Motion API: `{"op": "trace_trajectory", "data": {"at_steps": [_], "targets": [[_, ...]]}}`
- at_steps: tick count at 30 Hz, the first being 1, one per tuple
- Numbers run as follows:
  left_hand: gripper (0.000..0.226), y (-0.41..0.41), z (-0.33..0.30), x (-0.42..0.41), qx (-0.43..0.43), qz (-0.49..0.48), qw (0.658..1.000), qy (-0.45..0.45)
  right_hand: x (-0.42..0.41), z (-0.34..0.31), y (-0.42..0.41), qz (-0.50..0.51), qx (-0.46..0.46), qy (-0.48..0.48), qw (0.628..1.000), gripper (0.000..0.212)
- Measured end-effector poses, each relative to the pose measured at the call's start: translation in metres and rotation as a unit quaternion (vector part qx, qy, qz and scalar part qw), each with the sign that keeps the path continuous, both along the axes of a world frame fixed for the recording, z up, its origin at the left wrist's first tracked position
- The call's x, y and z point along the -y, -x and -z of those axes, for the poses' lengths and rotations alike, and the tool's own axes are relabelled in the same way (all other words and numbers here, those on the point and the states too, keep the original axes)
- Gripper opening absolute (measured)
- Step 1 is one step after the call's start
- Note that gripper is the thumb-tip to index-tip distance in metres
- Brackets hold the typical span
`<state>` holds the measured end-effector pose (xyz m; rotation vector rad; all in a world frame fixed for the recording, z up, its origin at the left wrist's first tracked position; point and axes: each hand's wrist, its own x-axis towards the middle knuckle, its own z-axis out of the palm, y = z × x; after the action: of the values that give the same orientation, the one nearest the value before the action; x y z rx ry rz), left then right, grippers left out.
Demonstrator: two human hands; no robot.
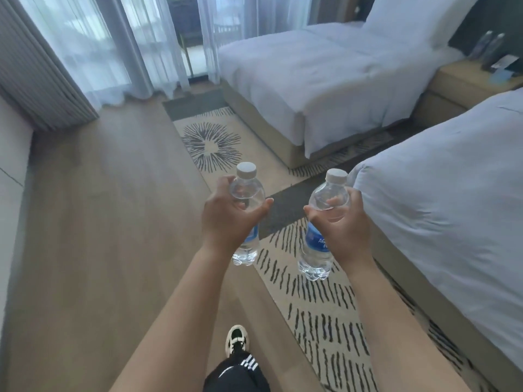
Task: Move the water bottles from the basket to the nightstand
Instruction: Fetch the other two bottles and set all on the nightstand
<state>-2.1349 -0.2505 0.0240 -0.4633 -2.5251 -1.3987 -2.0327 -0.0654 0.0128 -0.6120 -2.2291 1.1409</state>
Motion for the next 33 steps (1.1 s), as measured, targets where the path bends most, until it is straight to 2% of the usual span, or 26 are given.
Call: {"op": "trace_trajectory", "data": {"at_steps": [3,6,15,22,27,33], "targets": [[0.068,0.075,-0.006,-0.007,0.008,0.017,1.000,0.005,-0.005,-0.002,0.063,0.031,0.008,0.005,0.999,0.067],[0.065,0.137,-0.010,-0.019,0.014,0.034,0.999,0.001,-0.019,-0.005,0.112,0.066,0.005,0.025,0.997,0.062],[0.063,0.270,0.004,-0.108,0.033,0.075,0.997,-0.014,-0.095,0.001,0.218,0.149,0.014,0.026,0.988,0.066],[0.060,0.383,0.016,-0.231,0.056,0.144,0.988,-0.026,-0.205,0.009,0.315,0.206,-0.008,0.034,0.978,0.069],[0.064,0.460,0.001,-0.349,0.030,0.180,0.983,0.009,-0.305,-0.009,0.379,0.247,-0.012,0.022,0.969,0.066],[0.061,0.531,-0.009,-0.463,0.049,0.230,0.972,0.007,-0.403,-0.023,0.432,0.314,-0.018,0.021,0.949,0.074]]}}
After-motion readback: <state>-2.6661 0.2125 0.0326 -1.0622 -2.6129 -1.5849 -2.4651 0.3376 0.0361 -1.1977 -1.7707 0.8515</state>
